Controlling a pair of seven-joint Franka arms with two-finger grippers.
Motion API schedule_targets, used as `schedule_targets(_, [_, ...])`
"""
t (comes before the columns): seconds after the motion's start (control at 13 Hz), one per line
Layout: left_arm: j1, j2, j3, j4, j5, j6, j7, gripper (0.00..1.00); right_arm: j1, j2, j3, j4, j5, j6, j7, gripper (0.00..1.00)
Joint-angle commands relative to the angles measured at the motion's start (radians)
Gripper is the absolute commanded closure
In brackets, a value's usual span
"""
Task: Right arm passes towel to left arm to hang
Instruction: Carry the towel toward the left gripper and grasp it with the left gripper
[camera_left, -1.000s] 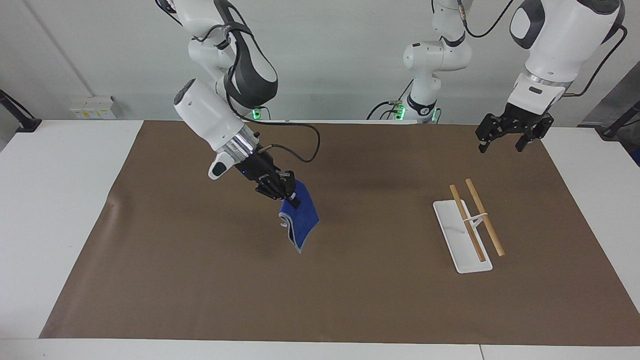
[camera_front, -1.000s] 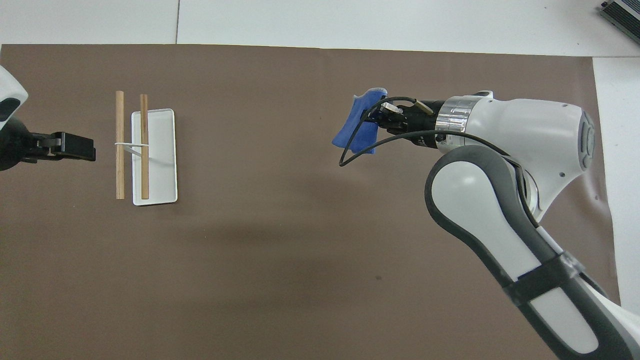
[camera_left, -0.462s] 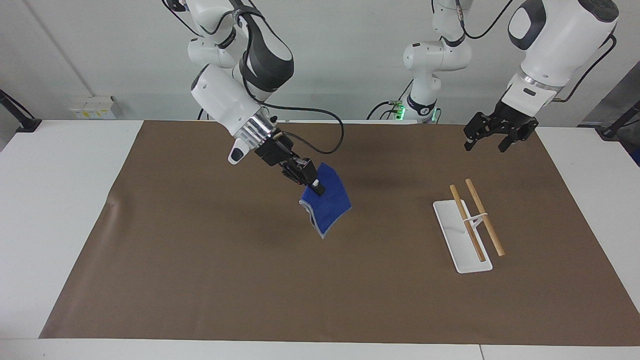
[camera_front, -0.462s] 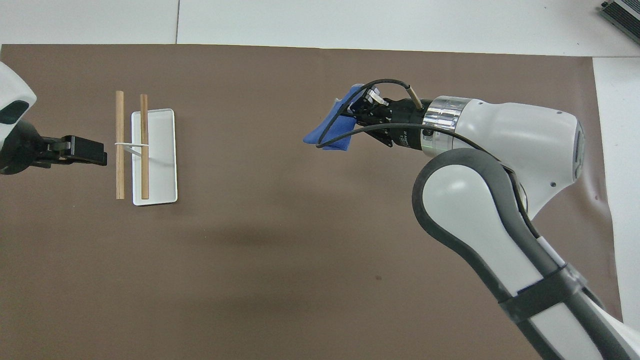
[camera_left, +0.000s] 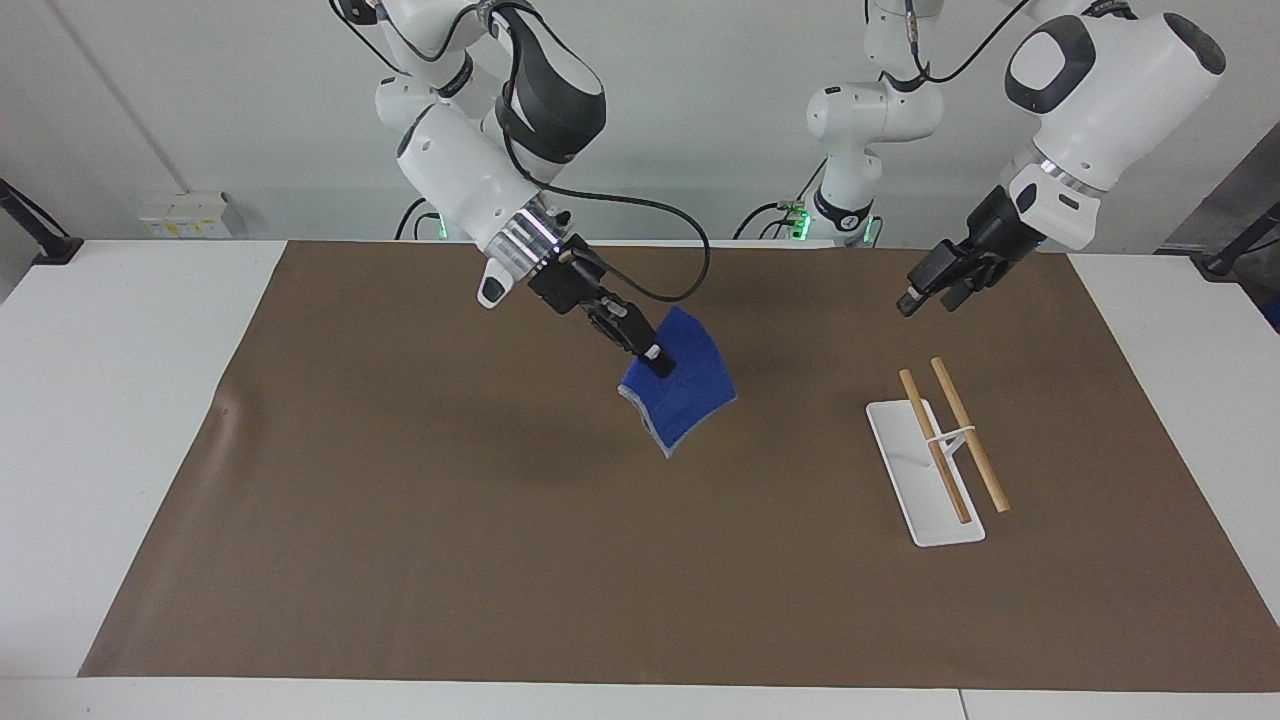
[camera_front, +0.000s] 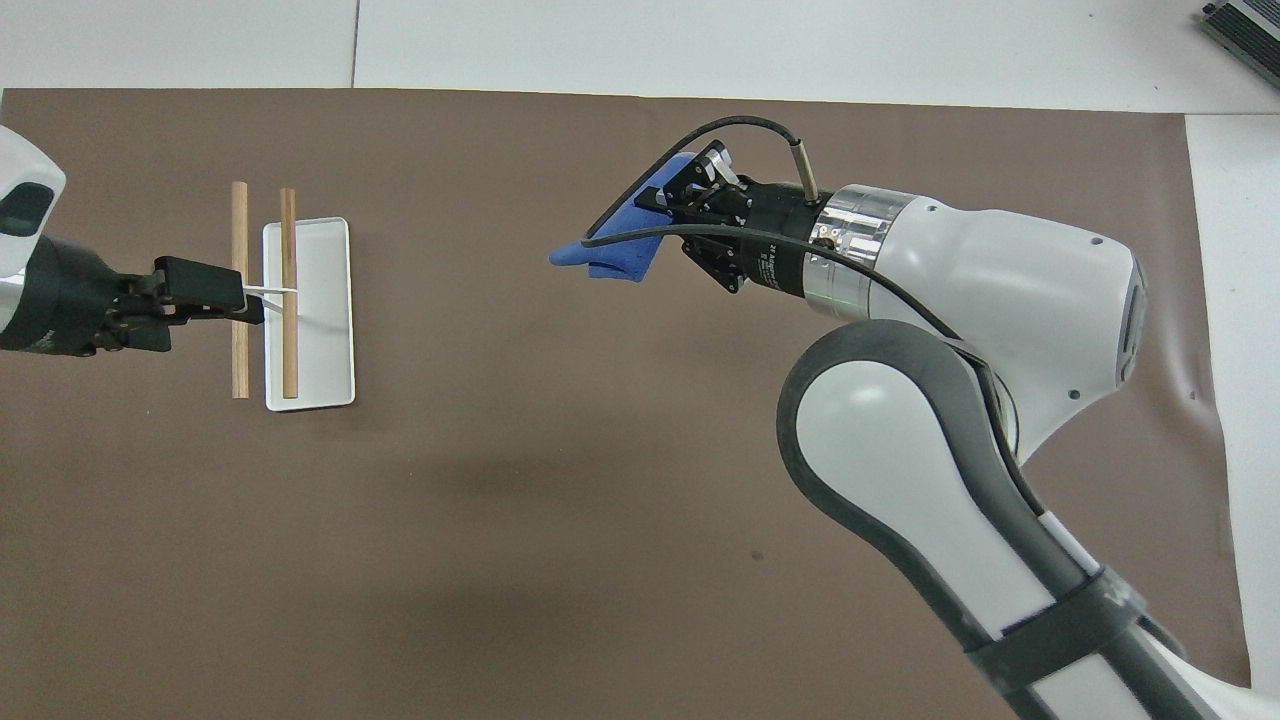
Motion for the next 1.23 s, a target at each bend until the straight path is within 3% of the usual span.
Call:
schedule_targets(0.0, [0.004, -0.056, -0.067, -0.120, -0.080, 0.131, -0.152, 0.00, 0.007, 0.029, 0.012, 0.045, 0.028, -0.014, 0.082, 1.00])
schedule_targets(0.31, [0.003, -0.050, -0.166, -0.185, -0.221, 0.315, -0.408, 0.00, 0.079, 0.038, 0.009, 0.037, 0.042, -0.007, 0.140, 1.00])
schedule_targets(0.62, [-0.006, -0.042, -0.244, -0.237, -0.301, 0.545, -0.628, 0.00, 0.088, 0.036, 0.007, 0.022, 0.031, -0.005, 0.140, 1.00])
schedule_targets(1.15, [-0.014, -0.007, -0.293, -0.251, -0.337, 0.631, -0.742, 0.00, 0.090, 0.030, 0.007, 0.004, 0.031, -0.008, 0.137, 1.00])
